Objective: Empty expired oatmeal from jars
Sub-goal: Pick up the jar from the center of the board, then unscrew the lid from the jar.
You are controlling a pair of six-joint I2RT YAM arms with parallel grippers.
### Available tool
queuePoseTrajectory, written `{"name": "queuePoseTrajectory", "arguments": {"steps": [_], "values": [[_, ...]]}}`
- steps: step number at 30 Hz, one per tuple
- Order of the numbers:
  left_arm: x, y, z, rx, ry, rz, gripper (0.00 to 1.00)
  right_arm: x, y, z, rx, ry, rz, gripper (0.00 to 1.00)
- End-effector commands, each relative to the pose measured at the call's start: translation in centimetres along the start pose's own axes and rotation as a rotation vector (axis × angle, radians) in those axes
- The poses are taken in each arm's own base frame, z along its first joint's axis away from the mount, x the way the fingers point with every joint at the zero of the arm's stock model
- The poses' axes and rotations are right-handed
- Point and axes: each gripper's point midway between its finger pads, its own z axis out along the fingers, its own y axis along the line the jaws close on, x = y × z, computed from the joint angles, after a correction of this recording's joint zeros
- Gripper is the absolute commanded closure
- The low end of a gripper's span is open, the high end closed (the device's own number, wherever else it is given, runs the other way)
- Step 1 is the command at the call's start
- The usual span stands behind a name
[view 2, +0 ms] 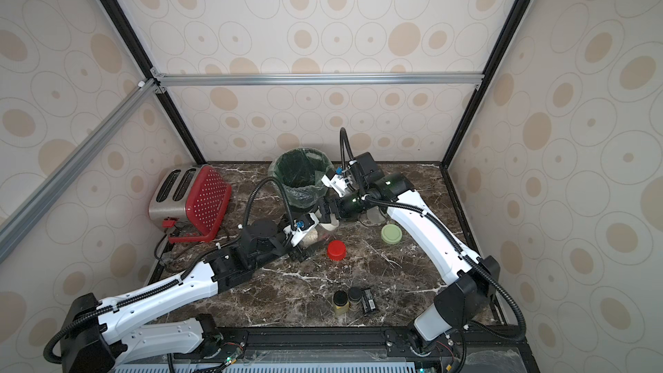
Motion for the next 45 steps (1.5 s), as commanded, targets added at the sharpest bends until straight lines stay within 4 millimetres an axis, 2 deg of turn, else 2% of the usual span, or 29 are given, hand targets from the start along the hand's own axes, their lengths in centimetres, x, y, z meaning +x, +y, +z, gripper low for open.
{"name": "queuePoseTrajectory", "arguments": {"steps": [1,6,9,14,19,22,25,29,31,32,33,36,38,41,43,45], "values": [[-2.7,0.7,-0.6,-0.025,-0.093,-0.004,1.0,-0.3,0.7,-1.1,0.005,-0.016,0.003,0.01],[-2.5,0.6,-0.9,-0.026,-0.108,-0.012,1.0,-0.1,1.2,-1.4,-0.035,-0.007,0.023,0.0],[-2.2,0.7,-1.2,-0.034,-0.106,-0.009,1.0,0.1,1.8,-1.4,-0.07,0.001,0.029,0.03],[-2.2,0.8,-1.6,-0.038,-0.108,-0.005,1.0,0.2,2.7,-1.5,-0.121,-0.002,0.027,0.16],[-2.6,0.7,-2.0,-0.029,-0.123,-0.01,1.0,-0.2,3.8,-1.7,-0.178,-0.005,-0.017,0.33],[-2.8,0.6,-2.3,-0.02,-0.137,-0.017,1.0,-0.3,5.5,-2.4,-0.254,-0.013,-0.15,0.43],[-3.1,0.2,-2.6,0.005,-0.156,-0.035,1.0,-0.2,7.4,-3.4,-0.329,-0.05,-0.364,0.46],[-3.7,-0.5,-2.9,0.054,-0.165,-0.043,1.0,-0.1,8.6,-4.3,-0.368,-0.131,-0.603,0.56],[-4.1,-0.5,-3.2,0.064,-0.174,-0.044,1.0,0.1,9.1,-4.7,-0.386,-0.16,-0.709,0.57],[-4.2,-0.5,-3.3,0.068,-0.178,-0.044,1.0,0.2,9.2,-4.8,-0.387,-0.17,-0.747,0.56],[-4.4,-0.6,-3.5,0.072,-0.185,-0.044,1.0,0.2,9.2,-4.8,-0.389,-0.175,-0.78,0.49],[-4.6,-0.6,-3.9,0.073,-0.196,-0.04,1.0,-0.1,8.9,-4.7,-0.362,-0.176,-0.825,0.17],[-4.8,-0.3,-4.3,0.06,-0.209,-0.043,1.0,-0.9,8.7,-4.8,-0.316,-0.179,-0.784,0.01],[-5.6,0.8,-5.3,0.011,-0.225,-0.045,1.0,-2.9,7.5,-5.4,-0.165,-0.212,-0.596,0.01],[-5.8,1.4,-5.9,-0.022,-0.236,-0.029,1.0,-3.9,6.5,-6.0,-0.075,-0.229,-0.405,0.01],[-5.8,2.0,-6.0,-0.059,-0.245,-0.022,1.0,-3.5,6.0,-6.1,-0.055,-0.187,-0.229,0.01]]}}
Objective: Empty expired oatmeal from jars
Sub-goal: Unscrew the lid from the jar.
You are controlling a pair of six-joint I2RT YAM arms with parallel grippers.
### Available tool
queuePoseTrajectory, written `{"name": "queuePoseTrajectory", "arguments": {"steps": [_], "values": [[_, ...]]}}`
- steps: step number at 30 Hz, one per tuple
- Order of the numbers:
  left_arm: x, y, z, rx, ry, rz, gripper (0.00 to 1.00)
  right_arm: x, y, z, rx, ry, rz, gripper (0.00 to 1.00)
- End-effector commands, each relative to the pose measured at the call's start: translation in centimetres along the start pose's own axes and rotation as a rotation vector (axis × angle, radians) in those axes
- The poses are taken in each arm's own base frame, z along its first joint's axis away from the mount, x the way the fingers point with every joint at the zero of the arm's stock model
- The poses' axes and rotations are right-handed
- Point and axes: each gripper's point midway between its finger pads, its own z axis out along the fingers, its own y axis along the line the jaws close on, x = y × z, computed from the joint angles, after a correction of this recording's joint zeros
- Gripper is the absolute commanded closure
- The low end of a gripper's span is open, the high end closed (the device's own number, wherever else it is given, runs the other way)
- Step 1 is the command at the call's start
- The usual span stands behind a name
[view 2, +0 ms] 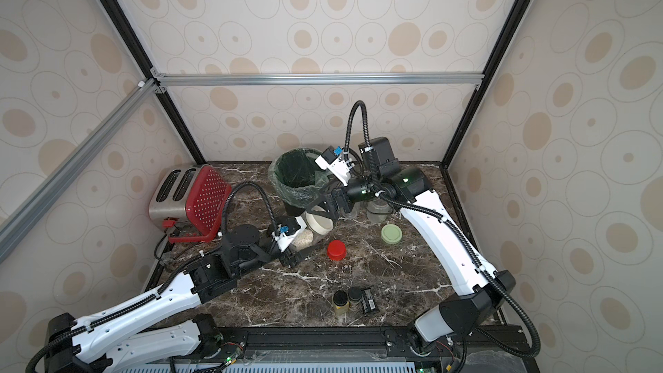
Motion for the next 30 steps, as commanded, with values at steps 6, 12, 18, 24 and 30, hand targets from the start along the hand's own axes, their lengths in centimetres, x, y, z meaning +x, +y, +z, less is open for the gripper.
{"name": "queuePoseTrajectory", "arguments": {"steps": [6,12,18,24,30], "values": [[-4.0,2.5,-1.4,-0.134,-0.168,0.041,1.0,2.4,-1.5,-0.7,0.155,0.134,0.463,0.03],[-4.3,3.6,-1.0,-0.169,-0.227,0.04,1.0,2.4,-1.9,0.4,0.12,0.146,0.503,0.01],[-4.3,4.0,-0.9,-0.16,-0.239,0.062,1.0,3.1,-2.0,1.9,0.07,0.168,0.553,0.01],[-3.8,4.0,-0.4,-0.147,-0.226,0.055,1.0,3.3,-1.8,2.8,0.05,0.174,0.561,0.01],[-3.4,3.7,-0.1,-0.134,-0.211,0.059,1.0,3.3,-1.7,3.4,0.052,0.177,0.551,0.01]]}}
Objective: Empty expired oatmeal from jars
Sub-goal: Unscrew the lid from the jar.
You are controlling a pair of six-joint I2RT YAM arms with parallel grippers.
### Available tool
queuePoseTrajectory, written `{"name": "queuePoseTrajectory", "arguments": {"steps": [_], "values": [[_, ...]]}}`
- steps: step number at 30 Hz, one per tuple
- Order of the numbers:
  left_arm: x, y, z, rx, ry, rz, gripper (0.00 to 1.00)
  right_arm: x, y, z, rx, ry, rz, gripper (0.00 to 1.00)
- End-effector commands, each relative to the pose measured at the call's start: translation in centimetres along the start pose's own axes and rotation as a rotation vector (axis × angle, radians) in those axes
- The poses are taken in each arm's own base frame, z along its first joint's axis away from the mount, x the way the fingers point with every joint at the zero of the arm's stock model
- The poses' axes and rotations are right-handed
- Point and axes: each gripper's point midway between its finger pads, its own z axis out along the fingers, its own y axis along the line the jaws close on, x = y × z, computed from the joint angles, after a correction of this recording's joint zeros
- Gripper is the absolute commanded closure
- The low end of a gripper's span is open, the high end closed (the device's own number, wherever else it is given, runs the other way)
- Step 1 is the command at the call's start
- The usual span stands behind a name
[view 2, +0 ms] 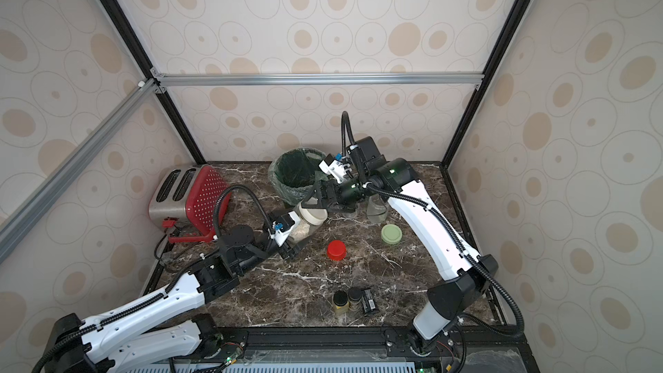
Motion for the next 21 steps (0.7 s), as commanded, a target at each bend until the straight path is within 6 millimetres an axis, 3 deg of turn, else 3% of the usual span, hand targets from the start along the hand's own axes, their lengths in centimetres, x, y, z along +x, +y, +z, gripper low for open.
{"name": "queuePoseTrajectory", "arguments": {"steps": [1,3,13,17,21], "values": [[-3.9,1.2,-0.5,-0.034,-0.134,0.025,1.0,0.2,0.2,0.6,0.002,0.011,-0.006,0.01],[-3.9,1.2,-0.5,-0.034,-0.131,0.025,1.0,0.3,0.0,0.8,0.022,0.024,-0.017,0.01],[-3.9,1.4,-0.6,-0.035,-0.124,0.024,1.0,0.4,1.1,1.0,-0.015,0.046,-0.076,0.31],[-4.2,1.6,-0.8,-0.038,-0.118,0.019,1.0,-0.3,3.9,-0.5,-0.093,-0.012,-0.303,0.36],[-4.7,1.0,-1.0,0.007,-0.113,0.011,1.0,-0.8,5.1,-0.6,-0.151,-0.071,-0.559,0.41]]}}
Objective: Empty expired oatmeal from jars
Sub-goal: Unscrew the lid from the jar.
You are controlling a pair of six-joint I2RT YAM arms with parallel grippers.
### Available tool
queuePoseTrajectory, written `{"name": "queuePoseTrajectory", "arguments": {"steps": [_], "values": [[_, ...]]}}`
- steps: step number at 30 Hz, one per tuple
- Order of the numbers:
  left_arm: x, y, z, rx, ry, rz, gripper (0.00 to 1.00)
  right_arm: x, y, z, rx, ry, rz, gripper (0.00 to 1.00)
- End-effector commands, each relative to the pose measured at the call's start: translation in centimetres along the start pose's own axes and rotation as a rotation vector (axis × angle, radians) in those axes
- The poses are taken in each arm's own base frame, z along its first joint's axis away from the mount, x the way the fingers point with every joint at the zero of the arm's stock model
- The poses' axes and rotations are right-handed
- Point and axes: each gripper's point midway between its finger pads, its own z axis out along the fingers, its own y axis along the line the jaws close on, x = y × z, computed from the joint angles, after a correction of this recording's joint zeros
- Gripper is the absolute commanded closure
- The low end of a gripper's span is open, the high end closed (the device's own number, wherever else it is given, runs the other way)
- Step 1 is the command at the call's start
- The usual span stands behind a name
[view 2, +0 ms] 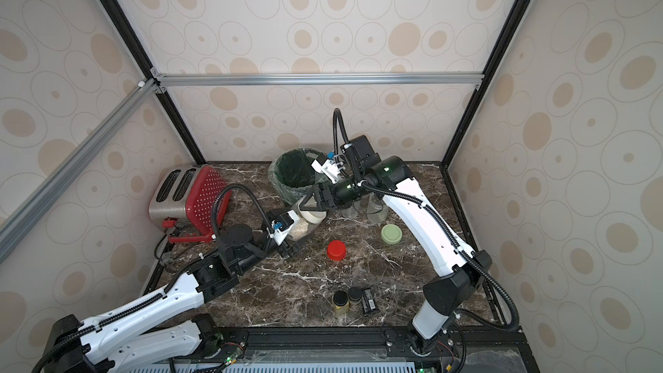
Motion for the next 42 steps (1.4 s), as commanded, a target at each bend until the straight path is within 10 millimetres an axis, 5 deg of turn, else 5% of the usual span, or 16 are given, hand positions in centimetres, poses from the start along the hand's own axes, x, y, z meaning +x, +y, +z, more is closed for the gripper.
{"name": "queuePoseTrajectory", "arguments": {"steps": [1,5,10,15,19,29,42], "values": [[-4.2,0.5,-0.8,0.025,-0.105,-0.001,1.0,-0.9,4.5,-1.2,-0.153,-0.081,-0.401,0.42],[-4.3,0.2,-0.9,0.043,-0.115,-0.009,1.0,1.8,5.9,-1.3,-0.301,-0.032,-0.697,0.37],[-4.3,-0.3,-1.0,0.068,-0.124,-0.022,1.0,2.2,5.5,-1.2,-0.304,-0.035,-0.851,0.4],[-4.1,-0.3,-1.0,0.063,-0.128,-0.019,1.0,1.6,4.7,-1.0,-0.315,0.0,-0.849,0.19],[-4.1,-0.2,-1.0,0.052,-0.131,-0.01,1.0,0.1,3.7,-1.1,-0.234,0.031,-0.716,0.02],[-3.9,0.3,-0.4,0.017,-0.143,0.005,1.0,-3.3,2.0,-2.4,0.003,-0.076,-0.119,0.01],[-4.0,0.4,0.3,0.014,-0.15,0.013,1.0,-0.2,-0.2,-2.1,0.078,-0.04,0.096,0.01]]}}
